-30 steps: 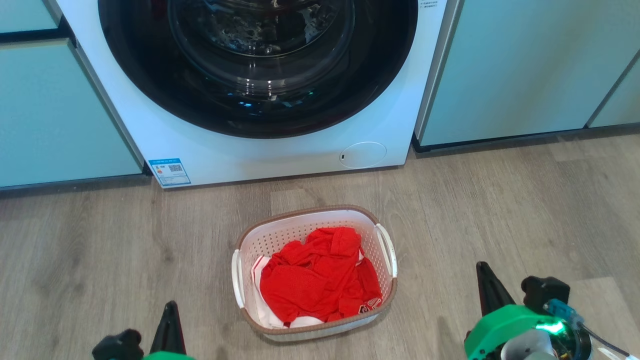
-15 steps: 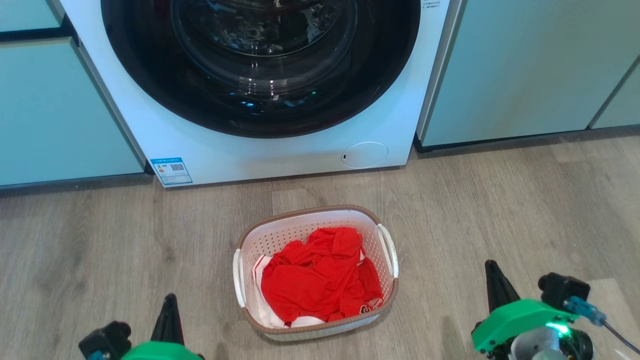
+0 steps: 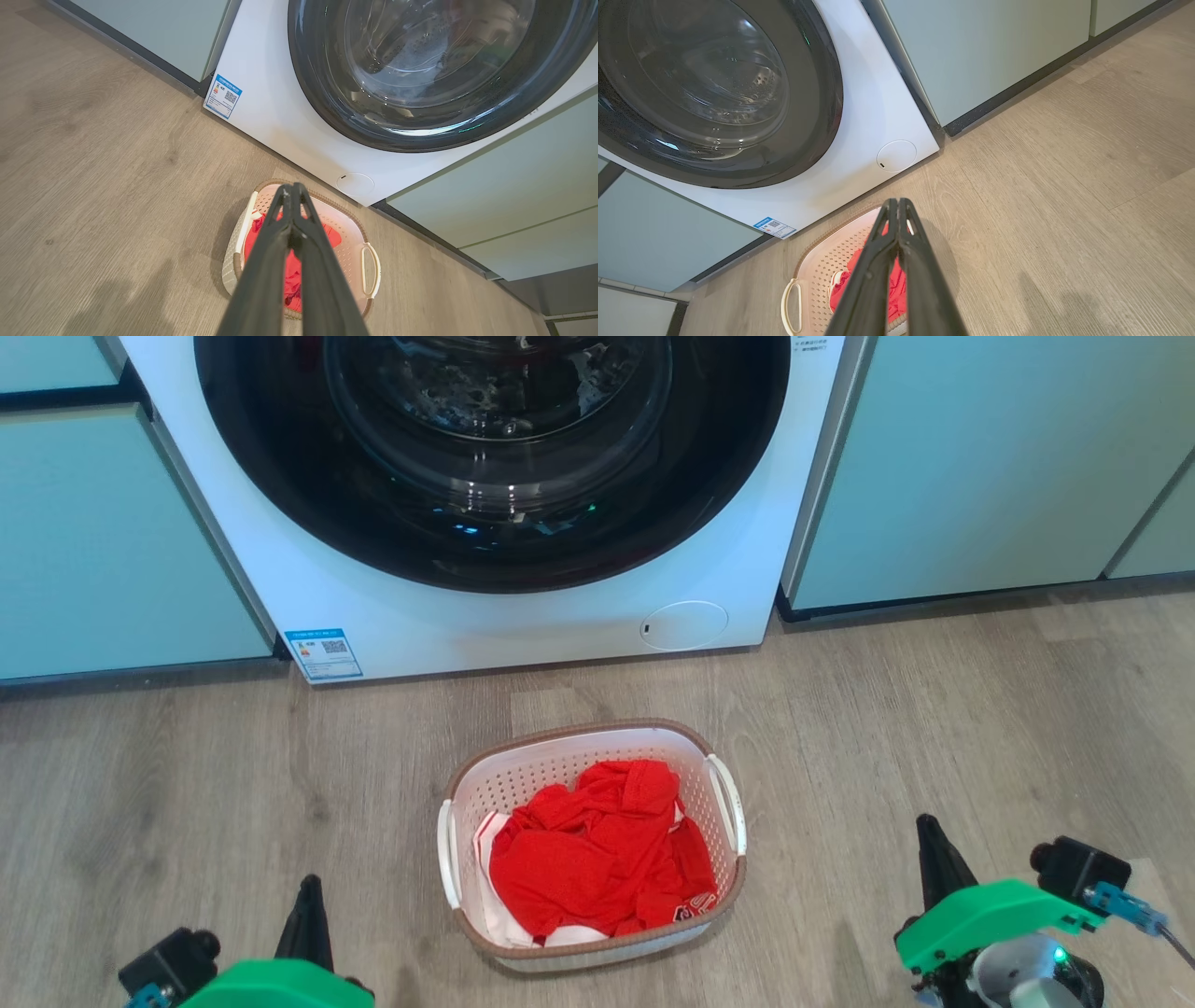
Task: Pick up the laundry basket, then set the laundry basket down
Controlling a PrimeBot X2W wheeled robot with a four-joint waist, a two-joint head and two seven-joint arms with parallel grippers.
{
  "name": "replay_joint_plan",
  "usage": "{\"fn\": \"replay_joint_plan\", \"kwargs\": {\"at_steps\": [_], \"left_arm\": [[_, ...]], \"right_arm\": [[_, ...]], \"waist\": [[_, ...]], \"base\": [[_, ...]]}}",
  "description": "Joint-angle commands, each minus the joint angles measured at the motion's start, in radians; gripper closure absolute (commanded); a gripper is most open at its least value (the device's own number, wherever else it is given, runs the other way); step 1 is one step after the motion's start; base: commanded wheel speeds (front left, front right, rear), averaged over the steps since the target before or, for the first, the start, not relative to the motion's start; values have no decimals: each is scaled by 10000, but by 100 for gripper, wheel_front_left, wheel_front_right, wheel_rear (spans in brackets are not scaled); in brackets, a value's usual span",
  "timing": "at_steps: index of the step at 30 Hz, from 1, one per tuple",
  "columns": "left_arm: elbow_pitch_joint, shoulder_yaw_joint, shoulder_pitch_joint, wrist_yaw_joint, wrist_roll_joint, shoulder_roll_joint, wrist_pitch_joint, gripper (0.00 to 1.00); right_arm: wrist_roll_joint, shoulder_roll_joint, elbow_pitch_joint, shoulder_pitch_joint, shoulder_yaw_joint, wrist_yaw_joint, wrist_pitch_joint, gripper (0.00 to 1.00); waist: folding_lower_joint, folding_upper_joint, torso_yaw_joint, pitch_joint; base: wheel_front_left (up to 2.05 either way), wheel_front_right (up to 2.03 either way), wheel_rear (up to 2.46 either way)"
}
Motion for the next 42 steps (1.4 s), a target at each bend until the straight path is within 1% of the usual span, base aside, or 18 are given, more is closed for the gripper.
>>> {"fn": "replay_joint_plan", "kwargs": {"at_steps": [1, 42], "left_arm": [[-258, 201, -542, -104, -337, 134, 84, 100], [-55, 886, -1510, -917, -4575, 225, 1209, 100]], "right_arm": [[379, -169, -386, -461, -63, -9, 65, 100], [4872, -222, -771, -667, -794, -17, 1164, 100]], "waist": [[0, -1, 8, 0], [0, -1, 167, 9]], "base": [[0, 0, 0], [0, 0, 0]]}}
